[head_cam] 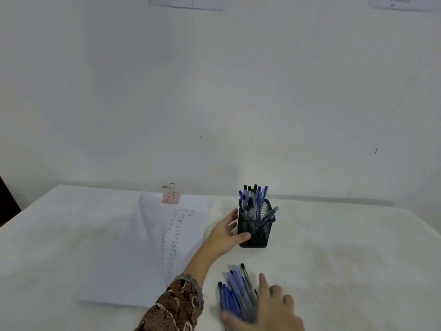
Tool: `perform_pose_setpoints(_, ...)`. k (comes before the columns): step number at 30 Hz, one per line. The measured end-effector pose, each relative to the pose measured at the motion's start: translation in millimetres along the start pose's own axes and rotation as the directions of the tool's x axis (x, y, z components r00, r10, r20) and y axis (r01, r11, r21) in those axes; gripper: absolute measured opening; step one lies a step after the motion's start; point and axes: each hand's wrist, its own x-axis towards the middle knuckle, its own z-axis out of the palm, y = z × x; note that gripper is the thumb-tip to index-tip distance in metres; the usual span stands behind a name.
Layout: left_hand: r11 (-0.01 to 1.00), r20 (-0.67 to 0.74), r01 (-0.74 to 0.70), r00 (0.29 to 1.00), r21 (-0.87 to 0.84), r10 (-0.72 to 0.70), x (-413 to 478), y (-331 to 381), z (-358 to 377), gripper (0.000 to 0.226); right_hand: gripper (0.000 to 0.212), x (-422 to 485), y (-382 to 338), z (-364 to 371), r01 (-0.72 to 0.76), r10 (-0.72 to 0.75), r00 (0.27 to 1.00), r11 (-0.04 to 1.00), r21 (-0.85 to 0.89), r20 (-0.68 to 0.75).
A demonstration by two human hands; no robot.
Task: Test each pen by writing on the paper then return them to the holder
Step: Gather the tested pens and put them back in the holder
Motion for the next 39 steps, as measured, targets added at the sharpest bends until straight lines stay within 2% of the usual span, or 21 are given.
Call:
perform_pose_setpoints(3, 1.0, -0.021, 0.003, 1.0, 0.001, -0.003, -5.7, 0.3, -3.9, 0.081, 0.033, -5.8, -0.8, 34.5, 0.108, -0.139, 0.949, 0.987, -0.121, -0.283)
perform_pose_setpoints(5, 1.0, -0.032, 0.008, 0.999, -0.002, -0.009, -8.8, -0.5, -4.0, 0.08, 0.03, -0.4, -2.1, 48.1, 0.114, -0.133, 0.915, 0.991, -0.073, -0.38)
perform_pose_setpoints(6, 1.0, -0.032, 0.006, 0.999, -0.004, -0.007, -9.5, -0.5, -3.3, 0.08, 0.039, 1.6, -5.8, 48.5, 0.101, -0.108, 0.945, 0.994, -0.038, -0.308)
perform_pose_setpoints(8, 1.0, -0.021, 0.002, 1.0, -0.013, -0.002, -8.9, 0.3, -0.1, 0.08, 0.074, -2.1, -15.4, 38.7, 0.024, -0.024, 1.0, 0.998, -0.049, -0.016)
perform_pose_setpoints(9, 1.0, -0.011, -0.001, 1.0, -0.019, 0.001, -7.9, 0.5, 1.9, 0.08, 0.081, -2.9, -14.7, 32.2, -0.007, 0.009, 1.0, 0.997, -0.08, 0.018)
perform_pose_setpoints(11, 0.999, -0.002, -0.009, 1.0, -0.032, 0.009, -7.6, 3.1, 6.5, 0.076, 0.068, 2.4, -15.6, 31.1, 0.054, -0.06, 0.996, 0.995, -0.09, -0.069)
perform_pose_setpoints(12, 0.999, -0.008, -0.01, 1.0, -0.036, 0.01, -7.5, 3.9, 8.0, 0.074, 0.064, 4.2, -15.6, 26.3, 0.082, -0.082, 0.997, 0.995, -0.051, -0.013)
perform_pose_setpoints(13, 0.999, -0.015, -0.012, 1.0, -0.04, 0.012, -7.2, 3.8, 8.7, 0.073, 0.067, 5.4, -17.1, 19.2, 0.074, -0.071, 0.995, 0.997, -0.036, 0.073)
perform_pose_setpoints(17, 0.999, -0.025, -0.01, 1.0, -0.042, 0.009, -6.5, 3.2, 8.0, 0.071, 0.087, 9.8, -28.3, -2.1, 0.01, 0.013, 0.97, 0.995, -0.095, 0.241)
perform_pose_setpoints(23, 1.0, -0.029, -0.007, 1.0, -0.011, 0.007, -5.1, 4.9, 5.3, 0.07, 0.086, 15.8, -39.4, -3.4, -0.013, 0.08, 0.96, 0.97, -0.243, 0.269)
perform_pose_setpoints(27, 1.0, -0.036, 0.008, 0.999, 0.008, -0.008, -5.6, 5.1, 3.7, 0.069, 0.08, 18.1, -38.0, -3.8, -0.028, 0.094, 0.958, 0.971, -0.238, 0.272)
perform_pose_setpoints(31, 1.0, -0.029, 0.012, 1.0, 0.025, -0.011, -6.0, 4.9, 2.0, 0.068, 0.08, 18.2, -30.0, -6.0, -0.048, 0.078, 0.965, 0.991, -0.122, 0.249)
perform_pose_setpoints(35, 1.0, -0.026, 0.006, 1.0, 0.008, -0.005, -3.9, 2.5, 6.0, 0.08, 0.053, 18.8, -18.4, -9.6, -0.019, 0.005, 0.988, 0.996, 0.085, 0.154)
perform_pose_setpoints(38, 0.999, 0.016, -0.006, 1.0, -0.039, 0.006, -0.2, 2.8, 12.8, 0.079, 0.042, 23.9, -12.2, -16.7, 0.022, -0.041, 0.976, 0.996, 0.092, 0.212)
perform_pose_setpoints(39, 0.999, 0.017, -0.015, 1.0, -0.033, 0.016, 1.0, 2.8, 14.8, 0.078, 0.037, 23.5, -11.8, -19.9, 0.044, -0.059, 0.98, 0.995, 0.085, 0.189)
